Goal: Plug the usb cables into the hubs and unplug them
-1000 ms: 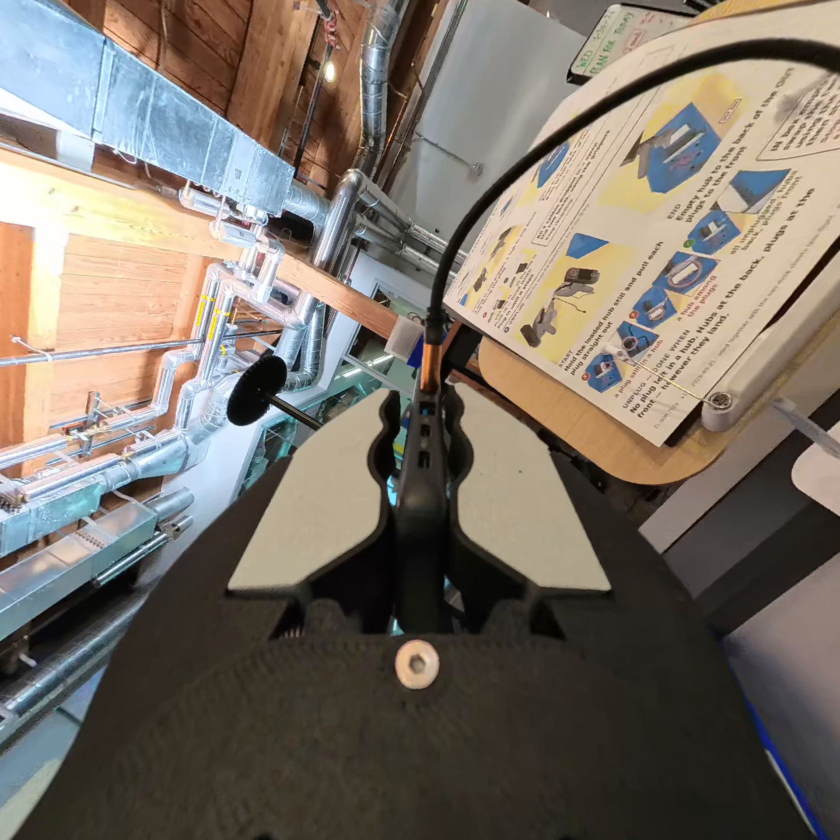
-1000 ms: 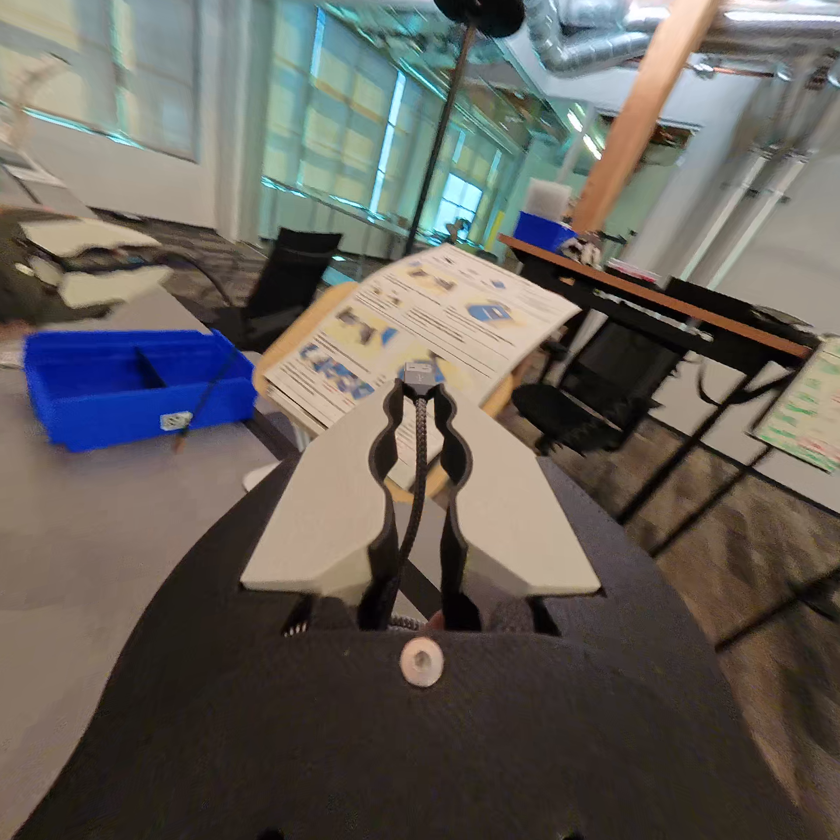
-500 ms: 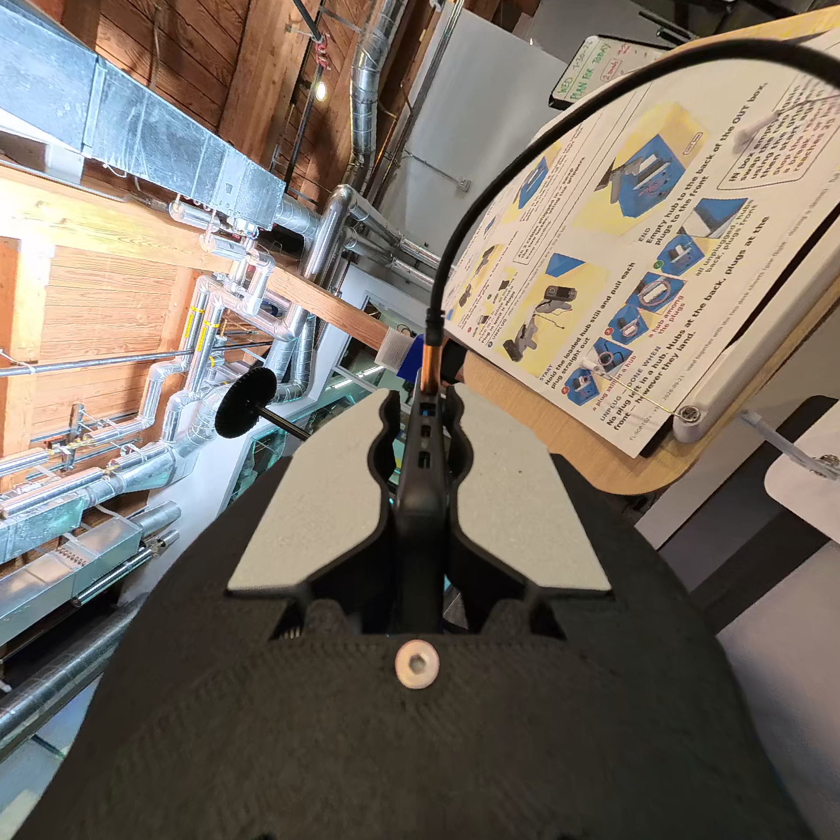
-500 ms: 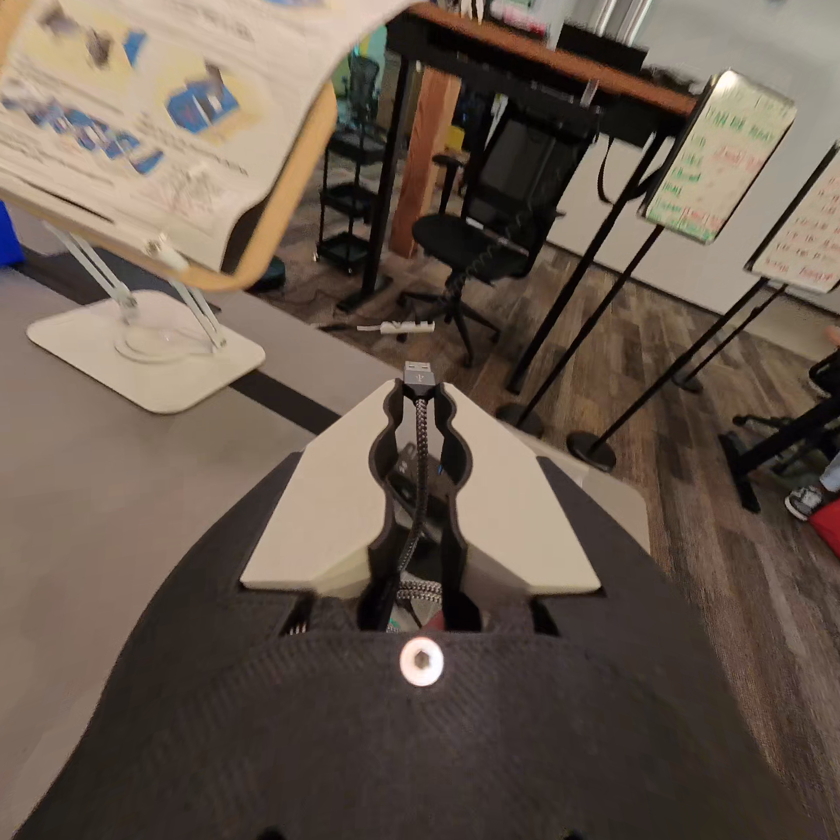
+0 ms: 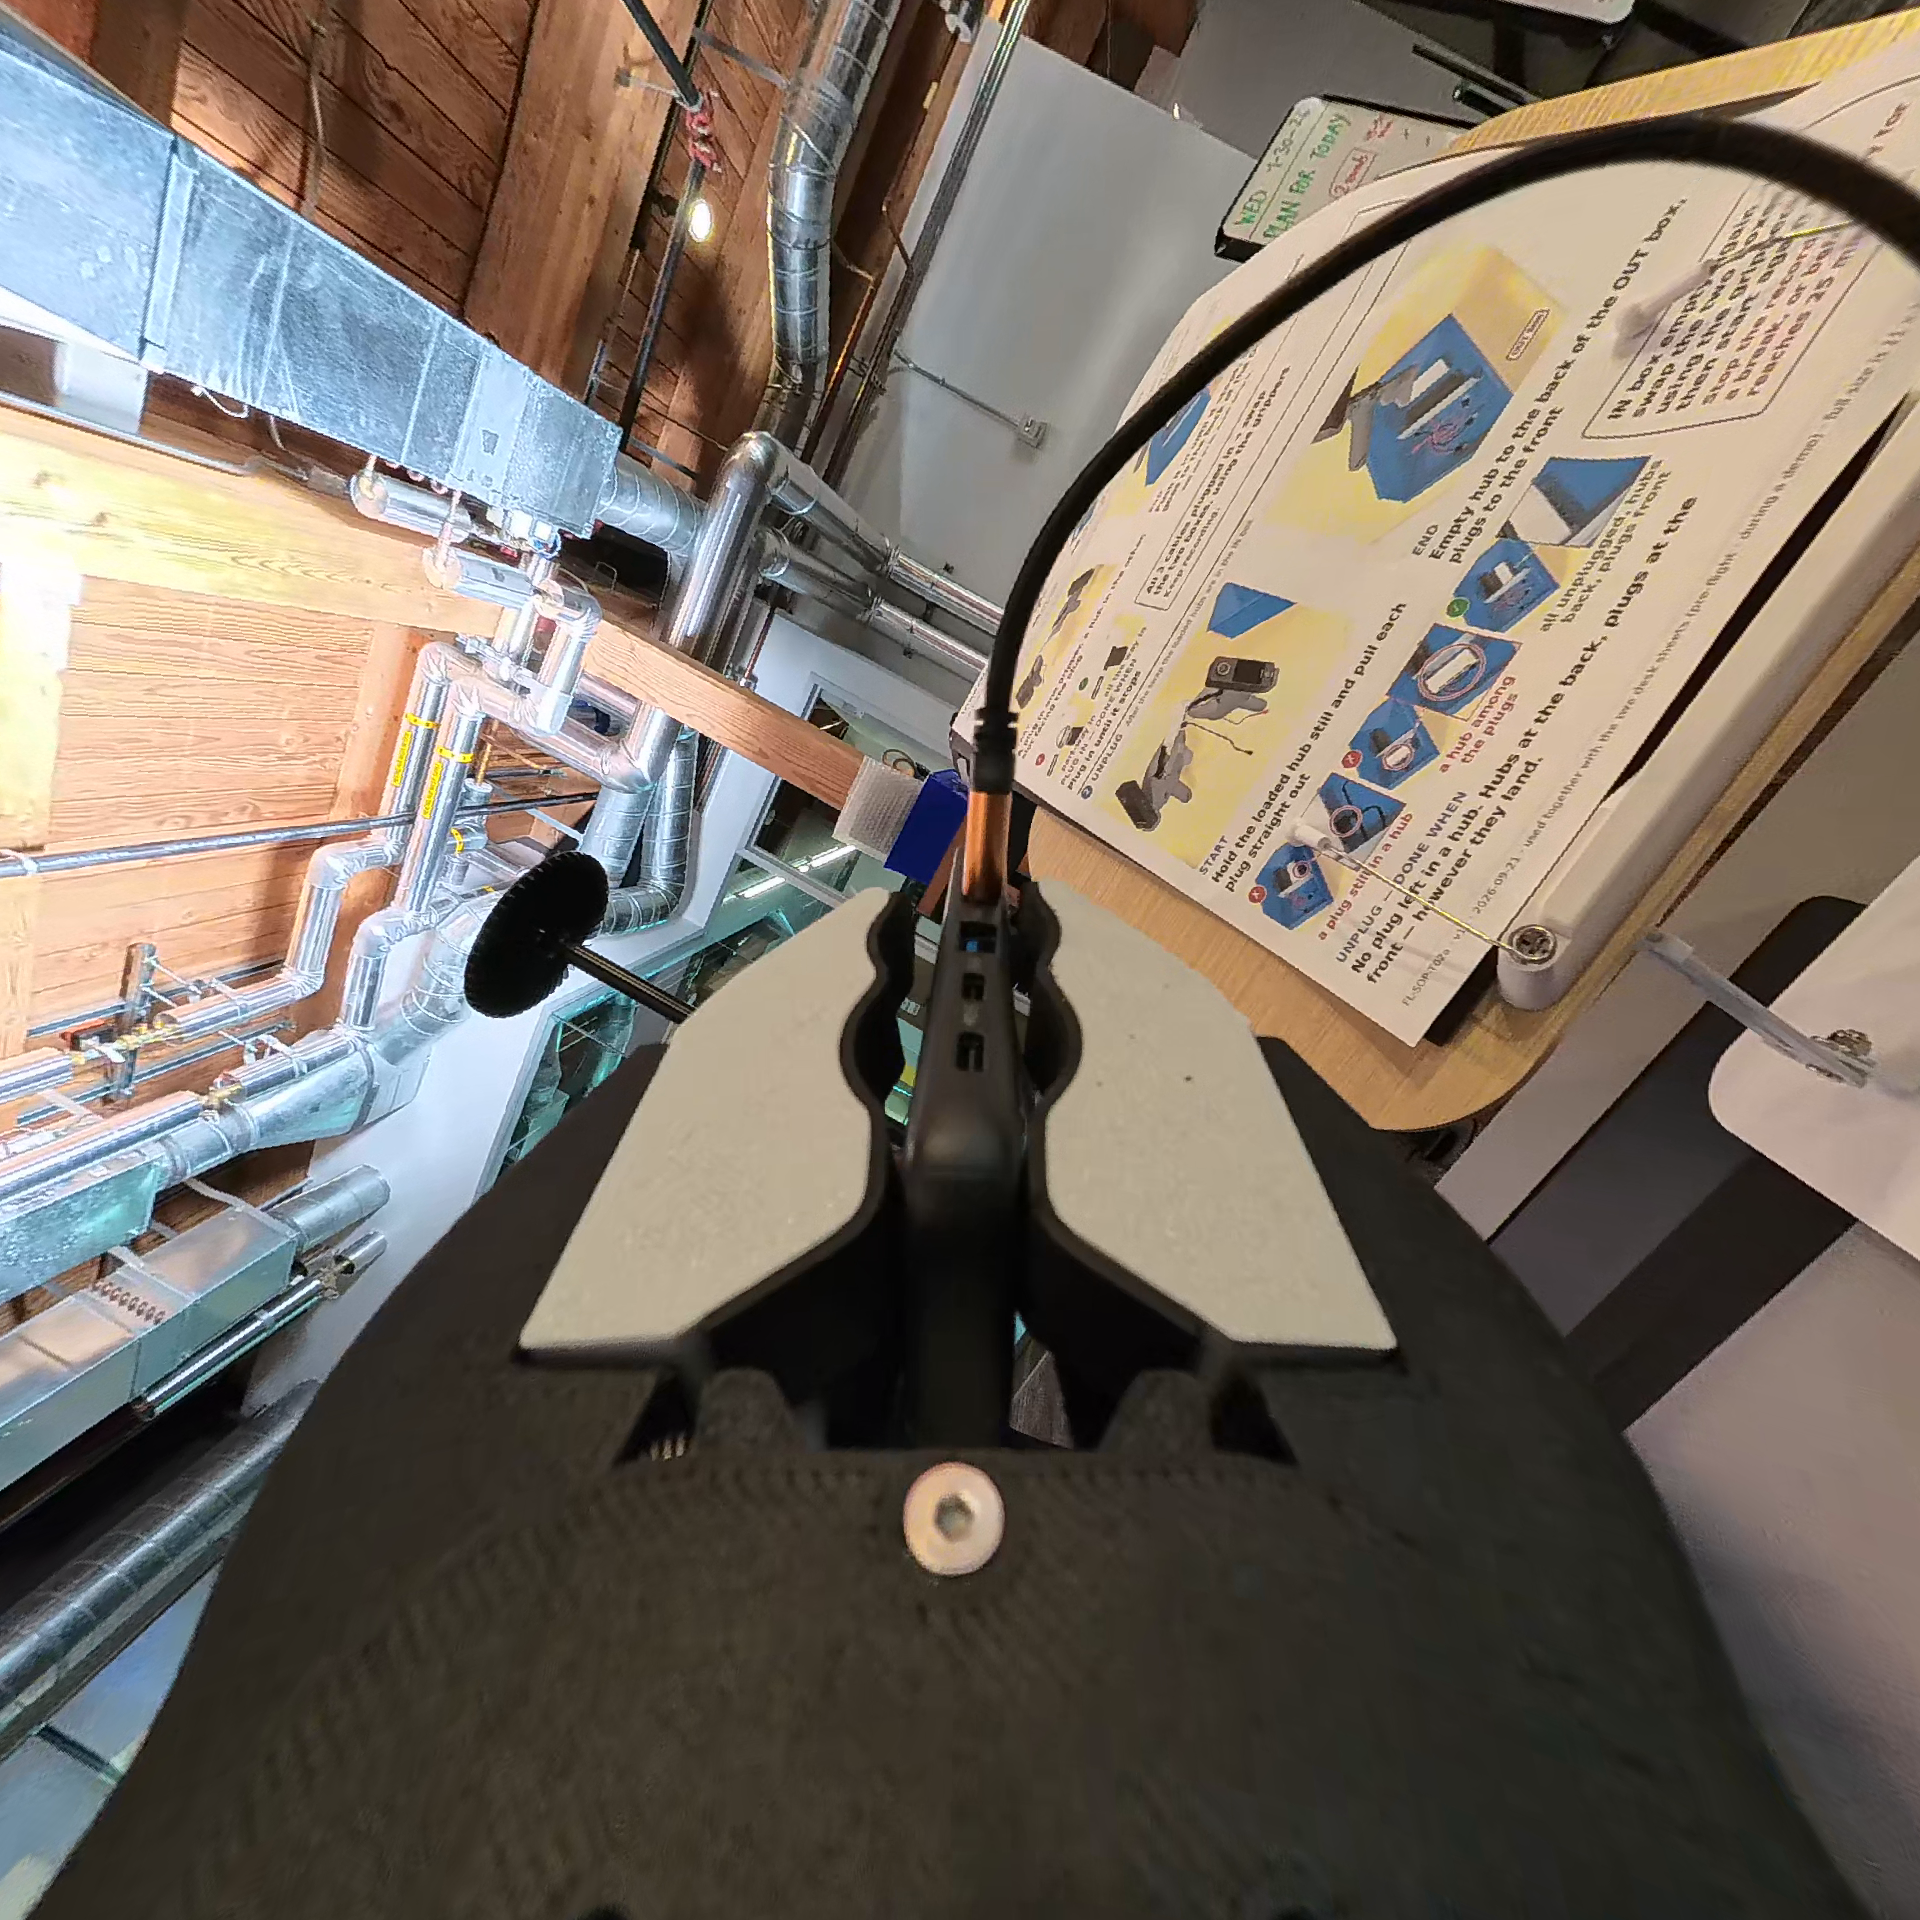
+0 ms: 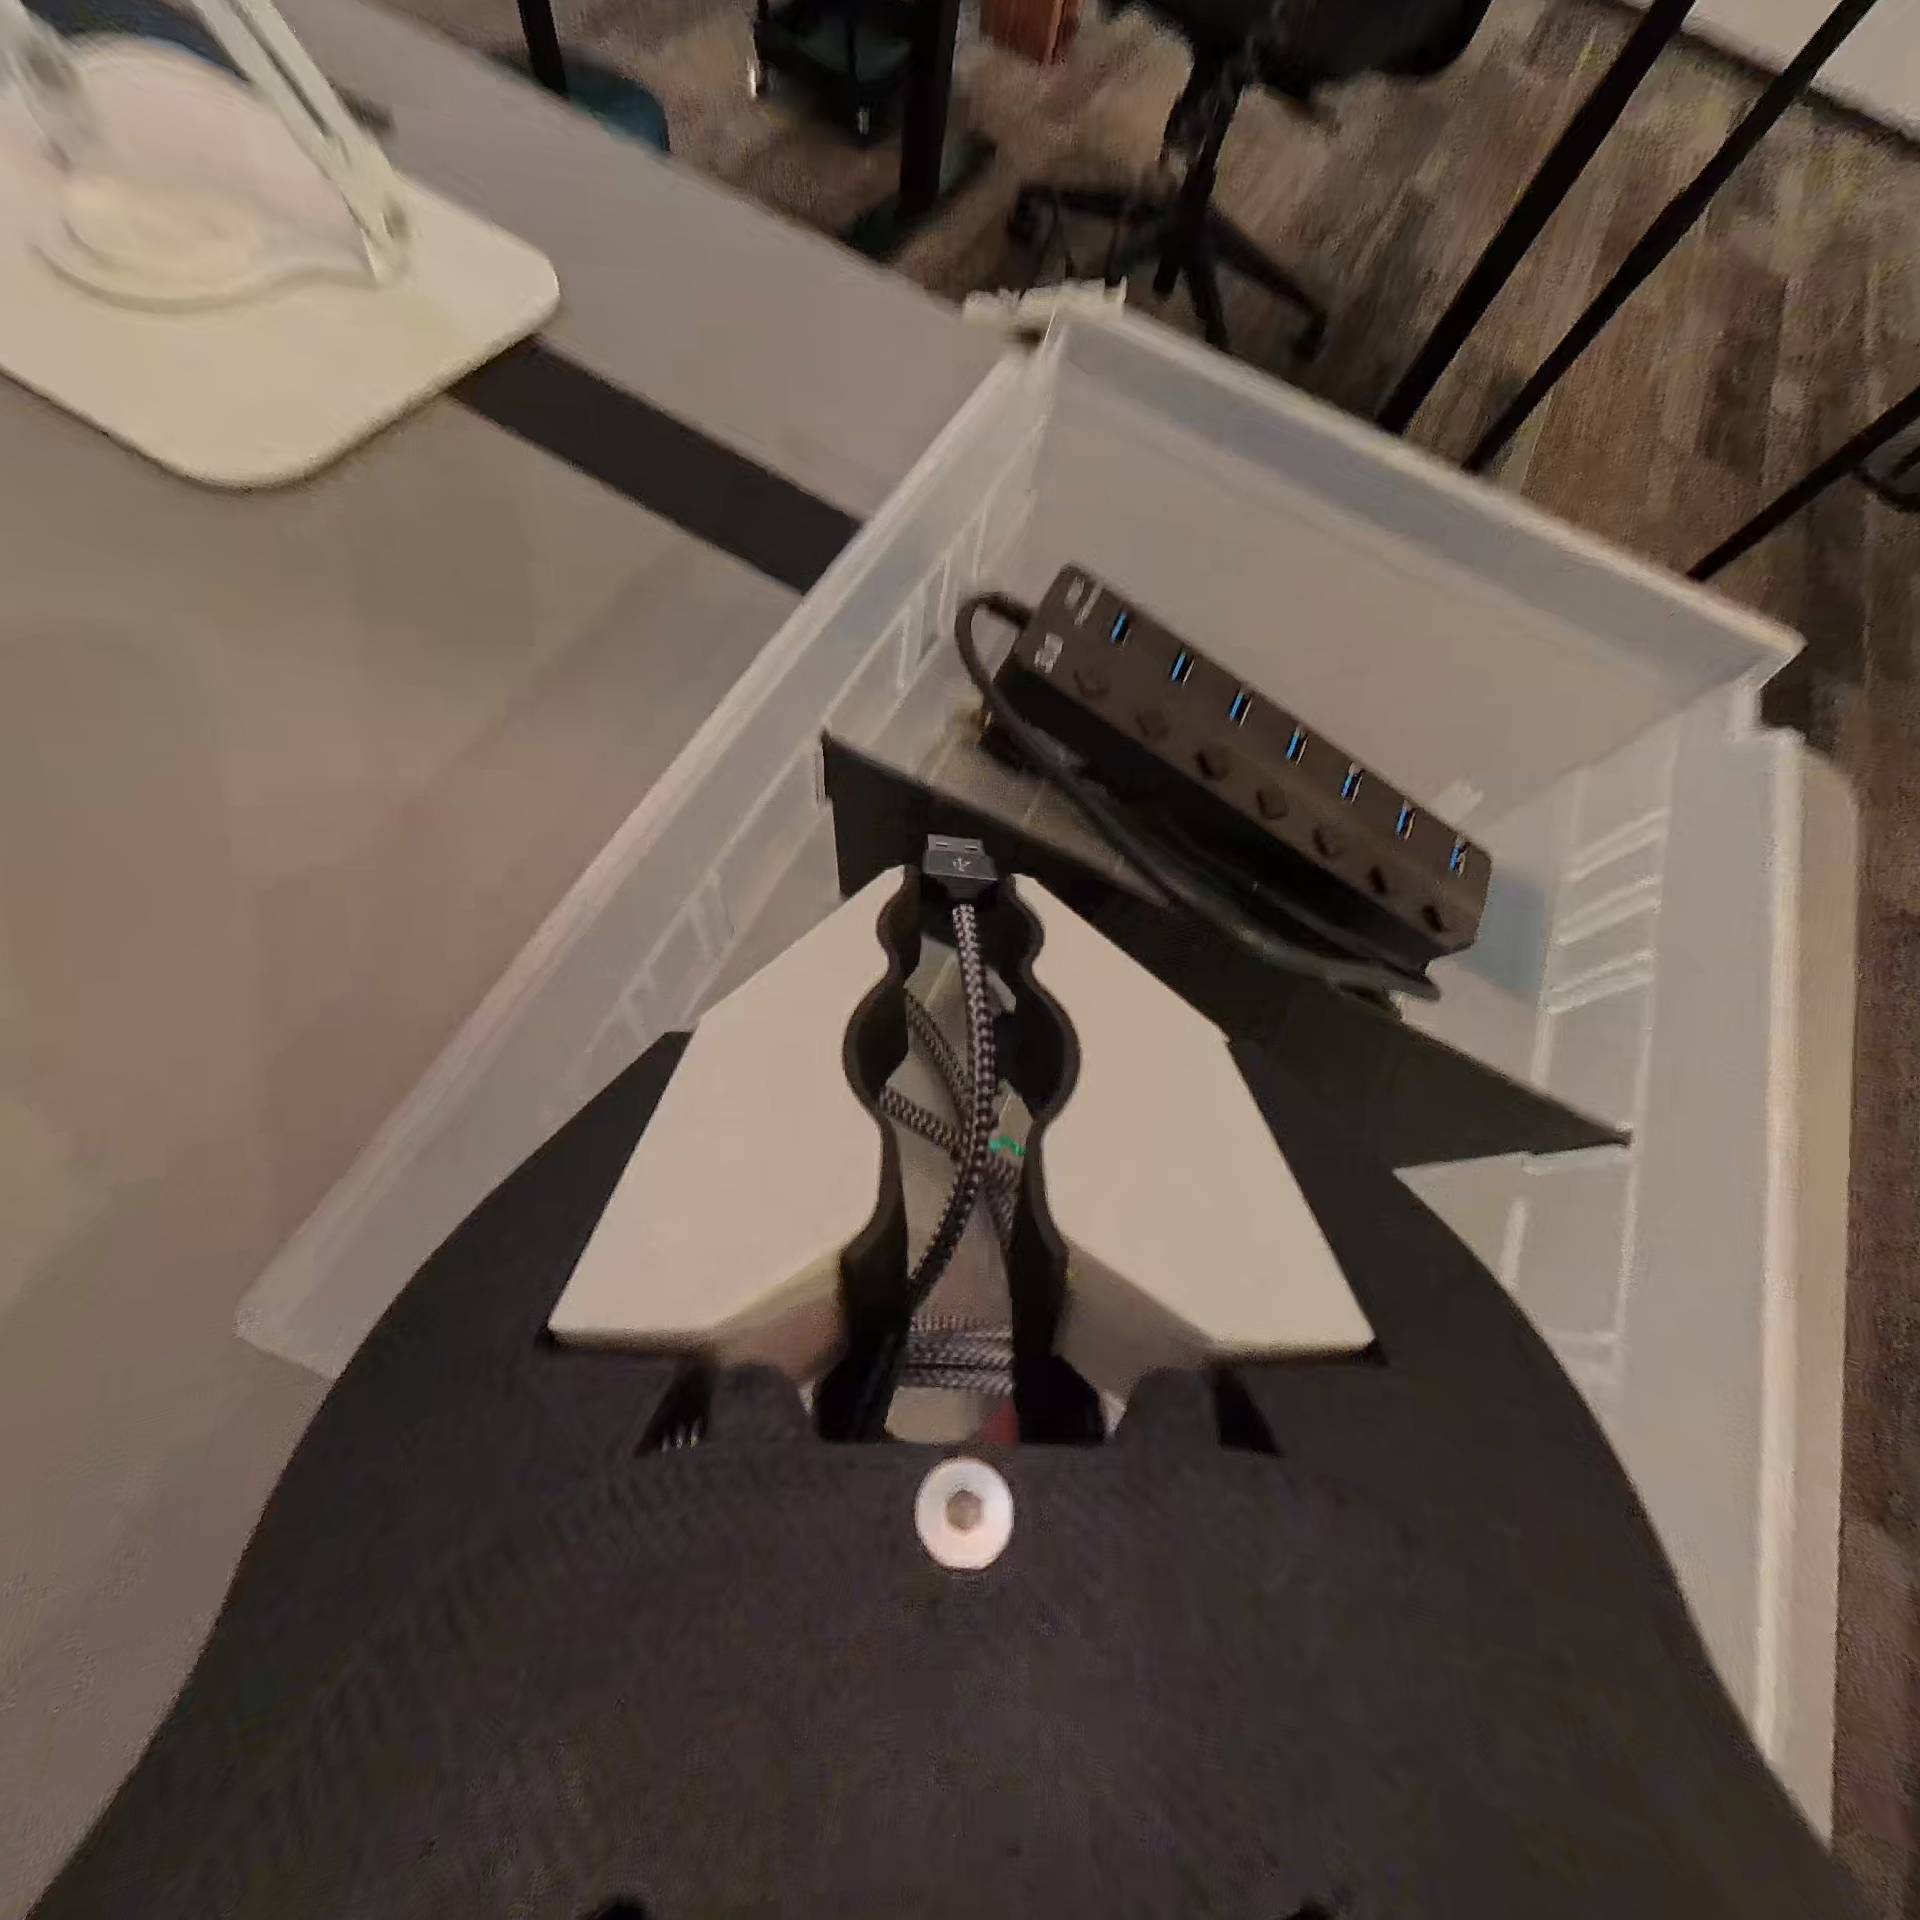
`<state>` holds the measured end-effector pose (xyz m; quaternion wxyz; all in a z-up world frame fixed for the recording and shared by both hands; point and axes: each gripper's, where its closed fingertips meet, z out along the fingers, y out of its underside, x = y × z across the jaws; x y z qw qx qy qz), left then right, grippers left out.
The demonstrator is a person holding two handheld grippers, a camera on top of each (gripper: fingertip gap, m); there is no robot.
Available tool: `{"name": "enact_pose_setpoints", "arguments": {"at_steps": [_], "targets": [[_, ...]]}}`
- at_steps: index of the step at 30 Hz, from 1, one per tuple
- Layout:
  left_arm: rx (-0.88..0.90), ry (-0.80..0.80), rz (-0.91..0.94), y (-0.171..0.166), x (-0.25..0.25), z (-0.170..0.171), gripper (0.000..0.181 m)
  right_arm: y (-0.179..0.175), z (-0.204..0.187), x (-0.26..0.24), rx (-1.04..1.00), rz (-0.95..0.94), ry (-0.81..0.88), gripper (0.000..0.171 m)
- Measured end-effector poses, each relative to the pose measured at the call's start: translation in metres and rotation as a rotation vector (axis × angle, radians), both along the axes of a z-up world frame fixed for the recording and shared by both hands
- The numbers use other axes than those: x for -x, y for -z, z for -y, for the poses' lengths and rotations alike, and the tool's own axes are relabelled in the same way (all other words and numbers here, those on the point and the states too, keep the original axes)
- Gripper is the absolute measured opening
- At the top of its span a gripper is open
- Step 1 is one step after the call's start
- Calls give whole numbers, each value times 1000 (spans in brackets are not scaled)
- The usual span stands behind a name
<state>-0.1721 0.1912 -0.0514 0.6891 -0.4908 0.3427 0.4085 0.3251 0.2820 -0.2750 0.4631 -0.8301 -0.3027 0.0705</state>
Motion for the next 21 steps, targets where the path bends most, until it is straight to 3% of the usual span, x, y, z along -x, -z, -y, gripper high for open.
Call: {"name": "enact_pose_setpoints", "arguments": {"at_steps": [4, 8, 14, 18, 21], "targets": [[0, 4, -6, 1, -3, 0, 19, 27, 4, -9, 88, 76, 13, 13], [4, 4, -13, 2, -5, -1, 19, 28, 8, -16, 130, 134, 8, 37], [15, 10, -20, 6, -10, -3, 19, 0, 6, -24, 122, 83, 9, 60], [11, 13, -27, 6, -12, -3, 20, -29, 8, -22, 58, 13, 19, 58], [-1, 23, -32, 5, -17, -1, 20, -78, 24, 19, -87, -12, -77, 50]]}}
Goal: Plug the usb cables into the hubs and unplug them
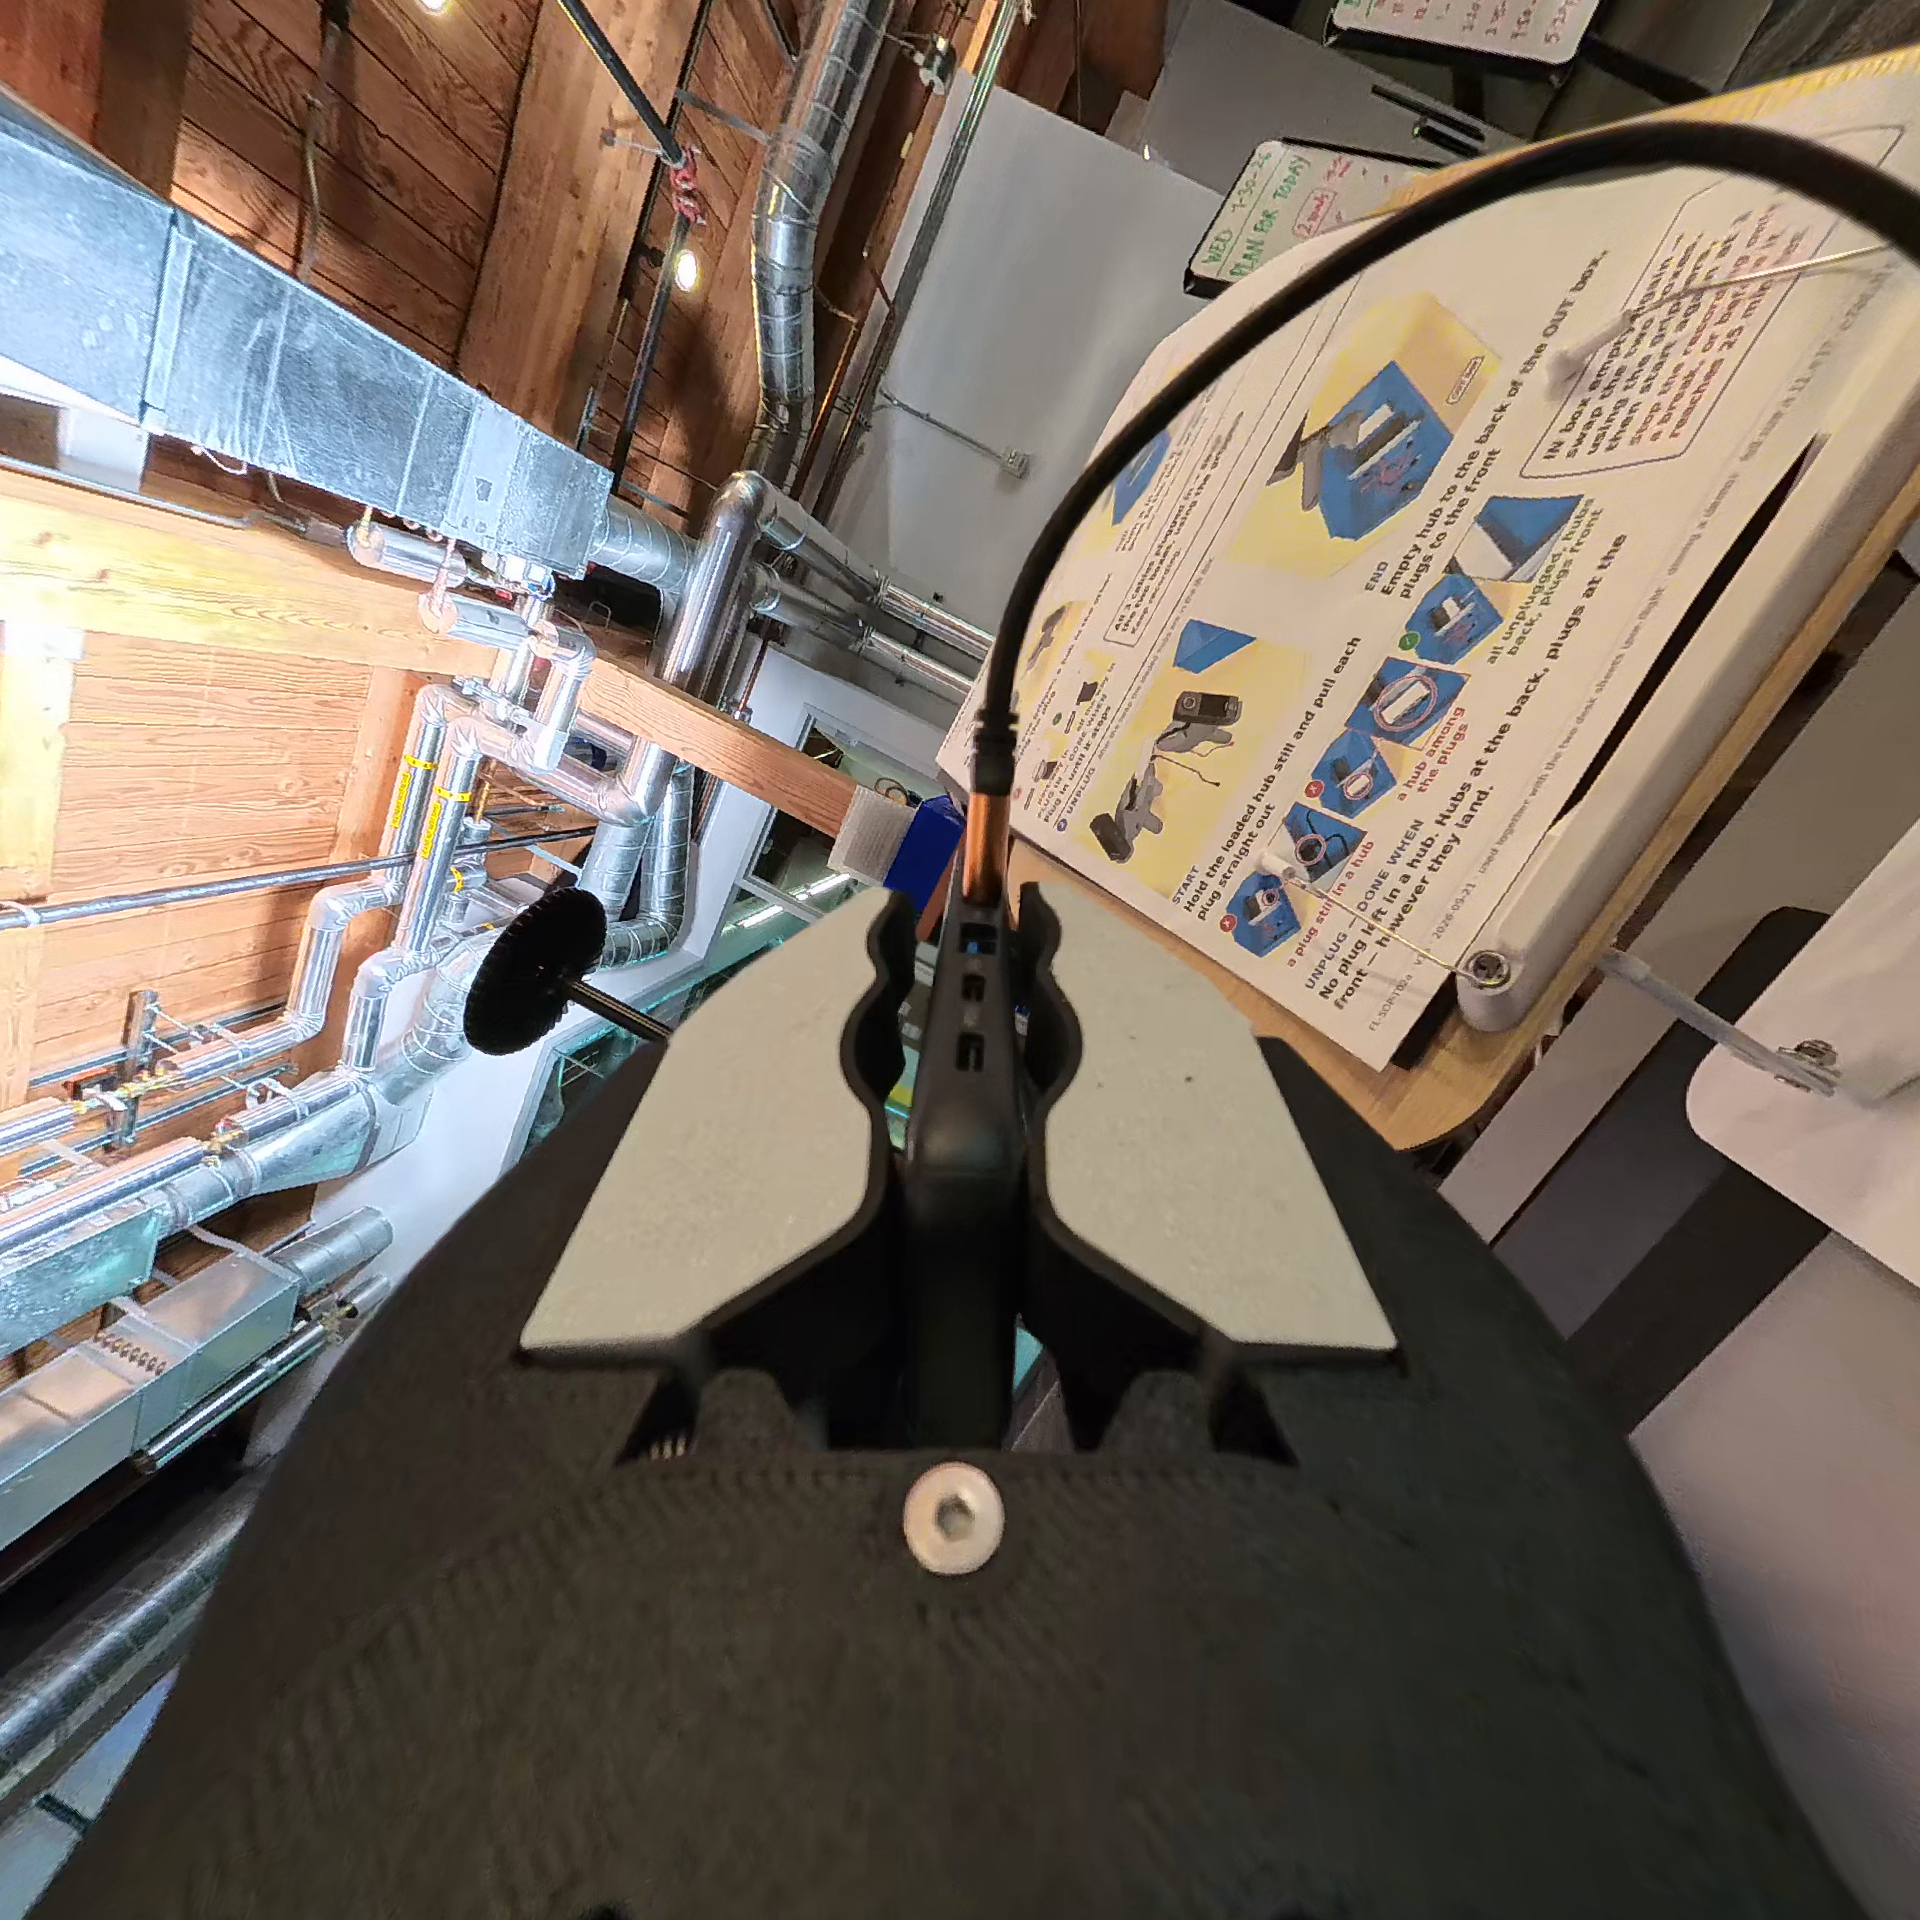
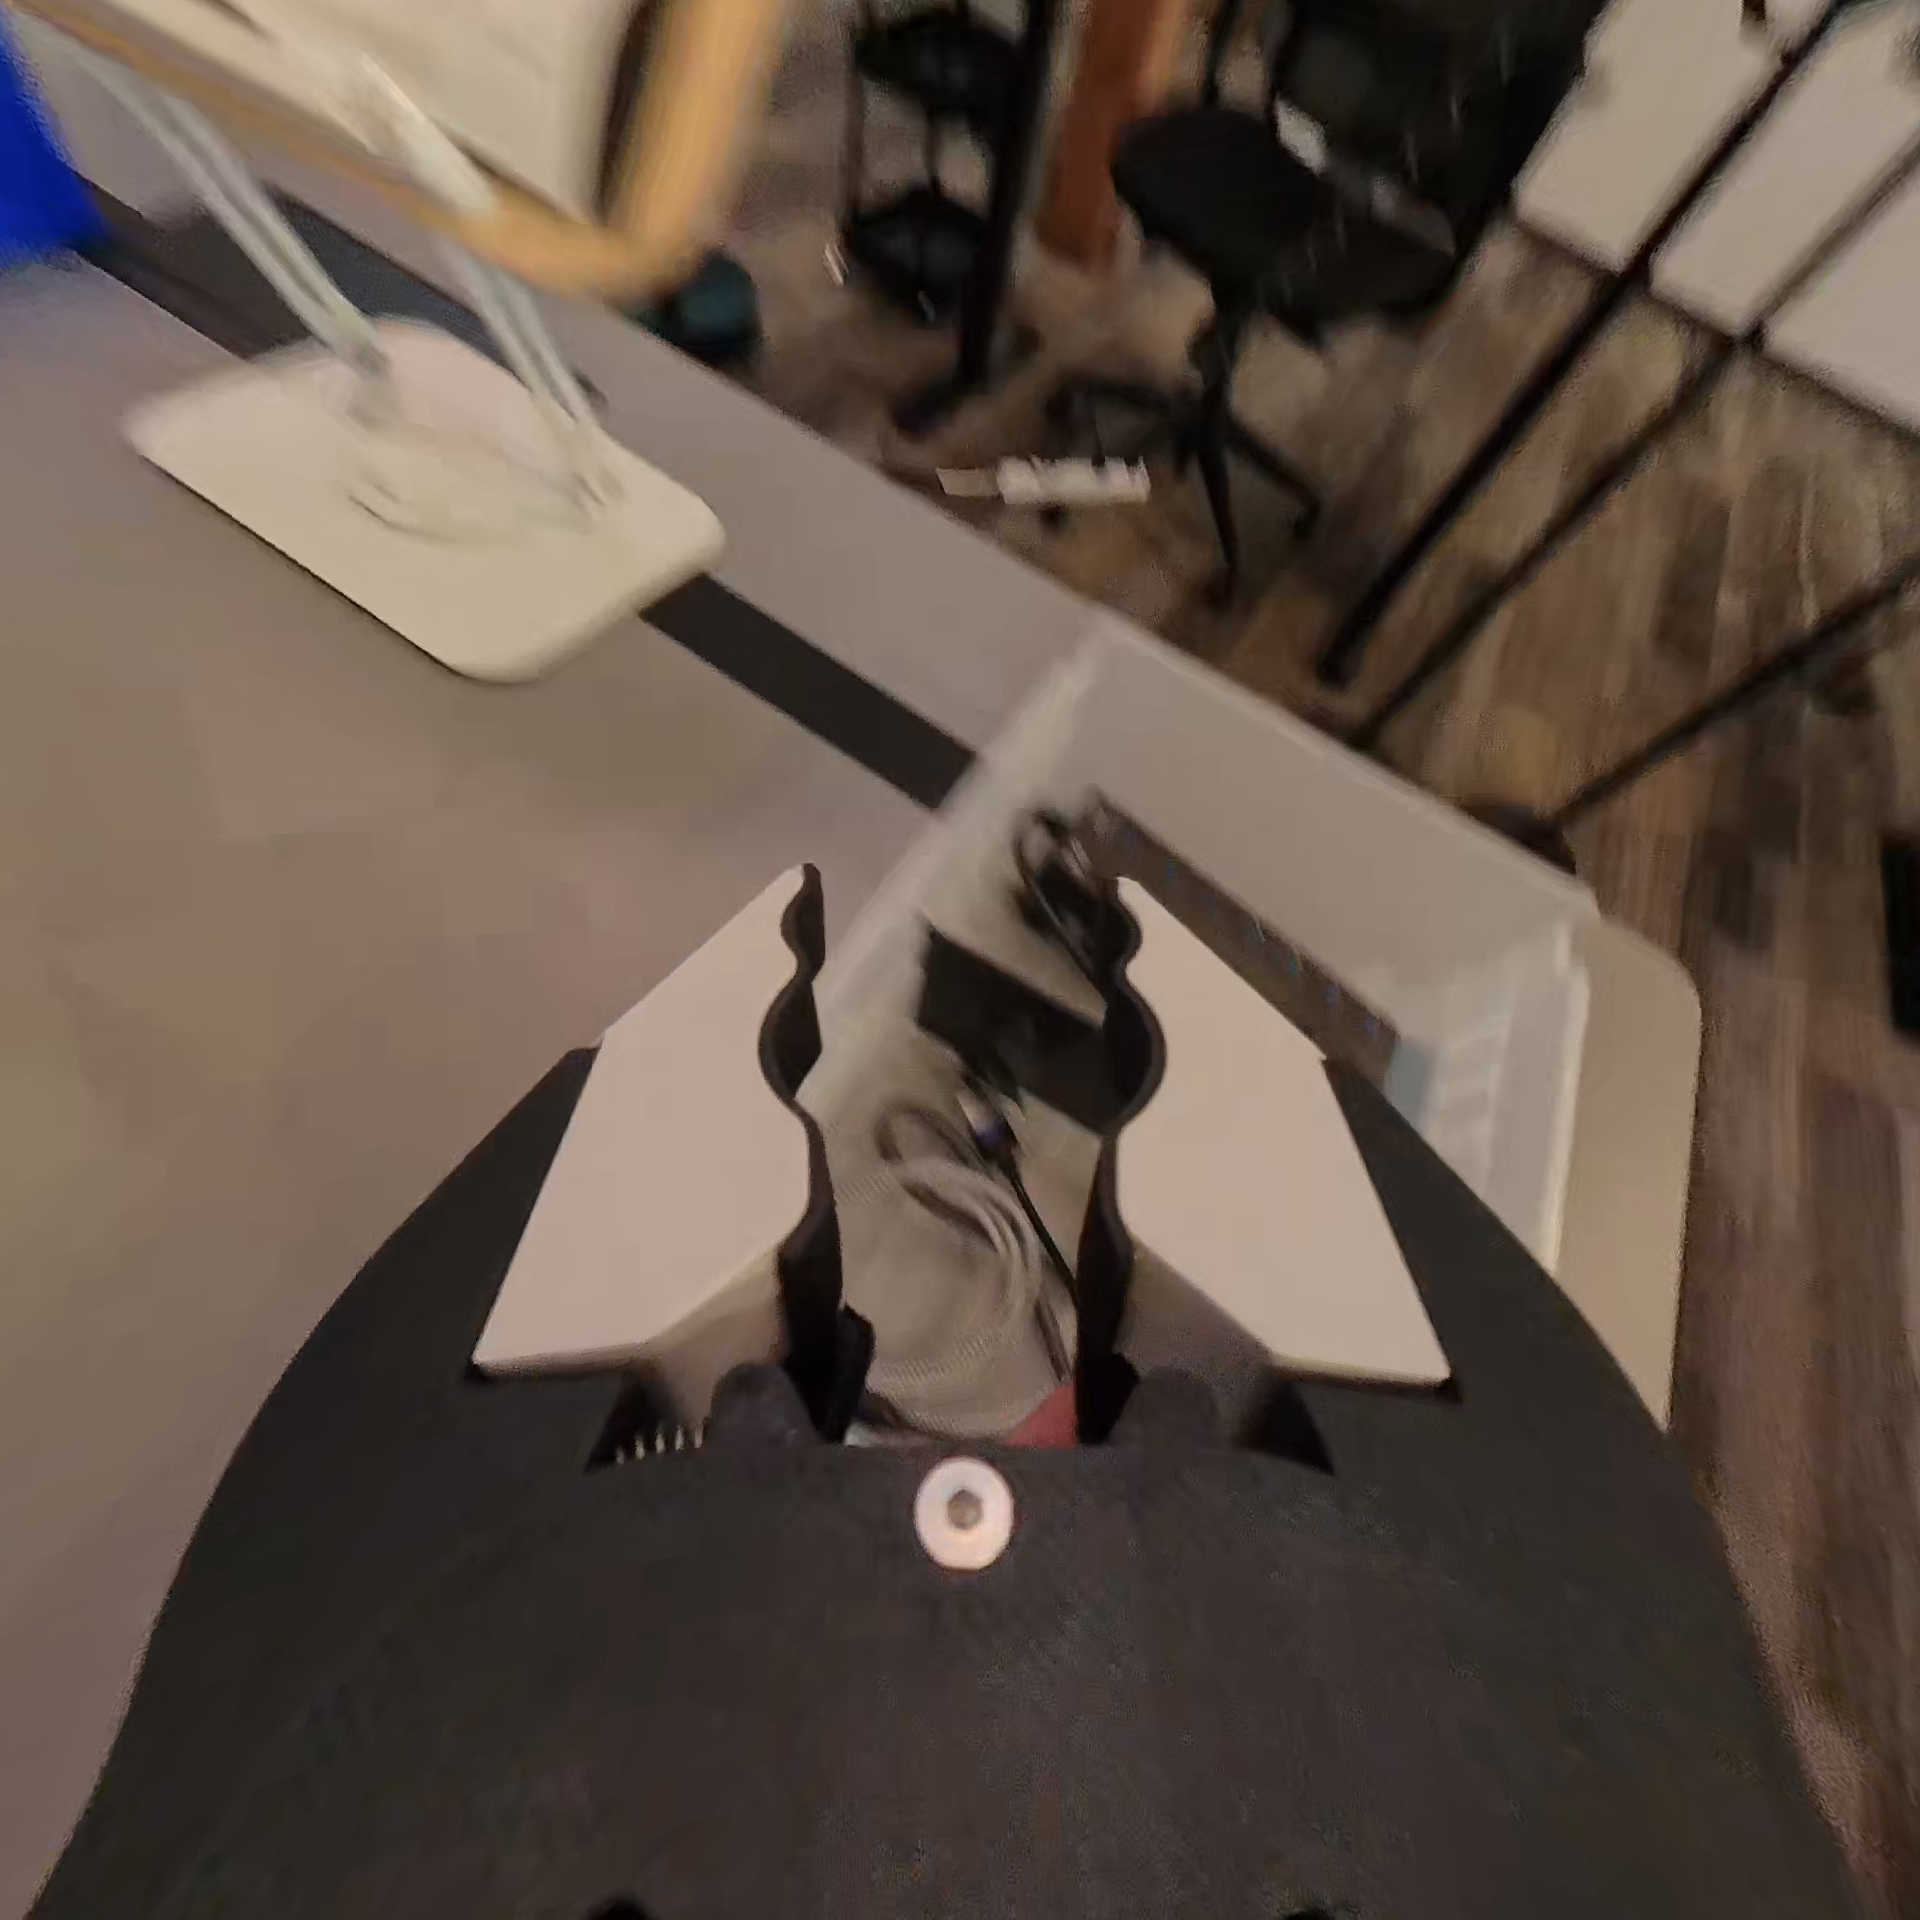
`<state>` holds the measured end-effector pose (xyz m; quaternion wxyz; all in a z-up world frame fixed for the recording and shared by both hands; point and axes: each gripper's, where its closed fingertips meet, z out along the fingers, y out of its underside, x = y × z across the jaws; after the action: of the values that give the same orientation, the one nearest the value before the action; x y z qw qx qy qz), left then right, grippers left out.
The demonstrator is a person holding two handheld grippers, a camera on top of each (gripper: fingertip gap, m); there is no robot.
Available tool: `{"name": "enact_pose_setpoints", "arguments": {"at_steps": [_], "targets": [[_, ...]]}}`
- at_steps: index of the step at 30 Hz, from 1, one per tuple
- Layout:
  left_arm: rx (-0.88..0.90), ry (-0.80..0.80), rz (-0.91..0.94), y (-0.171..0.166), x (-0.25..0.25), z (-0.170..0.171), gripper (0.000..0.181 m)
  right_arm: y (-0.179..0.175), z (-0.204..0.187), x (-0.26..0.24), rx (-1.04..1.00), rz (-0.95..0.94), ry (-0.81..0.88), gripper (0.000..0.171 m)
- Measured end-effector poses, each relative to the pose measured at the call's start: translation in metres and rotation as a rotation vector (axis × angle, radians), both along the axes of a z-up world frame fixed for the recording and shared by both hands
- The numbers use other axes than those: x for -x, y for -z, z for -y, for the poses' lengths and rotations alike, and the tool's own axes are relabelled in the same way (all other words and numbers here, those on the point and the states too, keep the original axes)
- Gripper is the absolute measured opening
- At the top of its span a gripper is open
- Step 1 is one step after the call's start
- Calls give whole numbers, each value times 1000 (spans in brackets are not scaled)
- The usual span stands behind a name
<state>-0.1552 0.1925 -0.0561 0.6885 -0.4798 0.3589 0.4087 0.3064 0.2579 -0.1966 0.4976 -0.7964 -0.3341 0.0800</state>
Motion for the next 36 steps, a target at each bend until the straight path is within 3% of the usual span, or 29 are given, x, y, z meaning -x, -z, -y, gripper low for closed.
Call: {"name": "enact_pose_setpoints", "arguments": {"at_steps": [3, 7, 10, 14, 22, 28, 36], "targets": [[2, 19, -20, 3, -11, 1, 20, -59, 30, 79, -185, -30, -183, 38], [-3, 54, -44, 5, -29, 4, 19, -113, 80, 202, -281, -185, -476, 40], [0, 83, -64, 7, -41, 7, 19, -129, 102, 273, -278, -272, -635, 40], [6, 126, -113, 13, -59, 11, 20, -131, 102, 330, -345, -195, -700, 37], [9, 183, -168, 22, -82, 15, 19, -116, 97, 372, -231, -217, -769, 28], [15, 199, -198, 28, -93, 16, 20, -107, 95, 375, -198, -250, -749, 14], [30, 204, -193, 32, -97, 13, 20, -102, 93, 369, -181, -292, -732, 13]]}}
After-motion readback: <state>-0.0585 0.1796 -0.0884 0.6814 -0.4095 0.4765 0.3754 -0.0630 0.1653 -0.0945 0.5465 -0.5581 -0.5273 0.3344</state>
